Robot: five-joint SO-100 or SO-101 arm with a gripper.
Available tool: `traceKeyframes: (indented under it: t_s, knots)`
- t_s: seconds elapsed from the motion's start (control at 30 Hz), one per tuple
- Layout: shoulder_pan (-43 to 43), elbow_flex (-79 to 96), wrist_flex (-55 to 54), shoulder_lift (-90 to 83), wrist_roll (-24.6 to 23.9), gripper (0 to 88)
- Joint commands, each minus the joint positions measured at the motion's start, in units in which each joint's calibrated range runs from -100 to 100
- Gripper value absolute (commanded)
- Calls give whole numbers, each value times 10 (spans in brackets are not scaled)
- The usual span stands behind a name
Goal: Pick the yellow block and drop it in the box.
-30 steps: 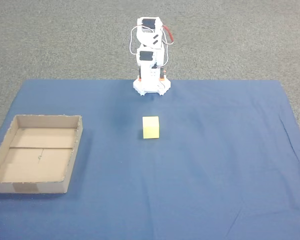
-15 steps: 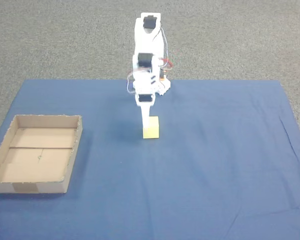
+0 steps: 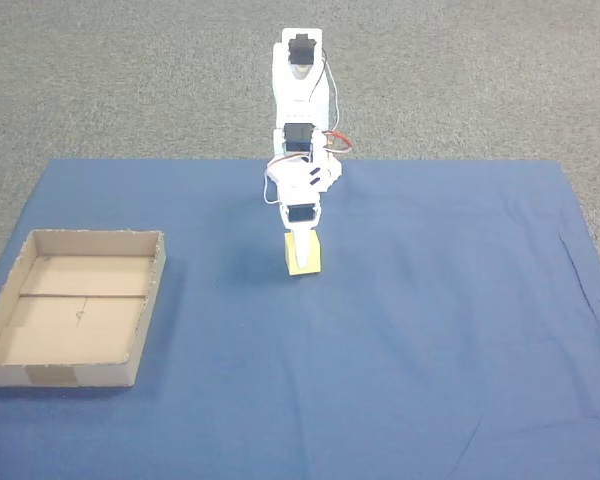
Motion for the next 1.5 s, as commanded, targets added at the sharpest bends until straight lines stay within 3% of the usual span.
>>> traceKeyframes:
  t_s: [0.0,0.3,0.43,0.63,0.97,1.07,1.3,1.37,1.47]
  knots:
    - [-3,12,-9,-16,5,188]
    - [72,-61,39,-292,-11,195]
    - [145,-158,8,-309,-27,184]
    - [248,-367,-50,-113,-30,177]
    - [423,-714,-83,297,12,169]
    - [439,-837,-17,400,21,154]
    - [422,-952,-43,561,20,146]
    - [418,-941,-58,570,21,188]
    - [414,-914,-51,554,26,328]
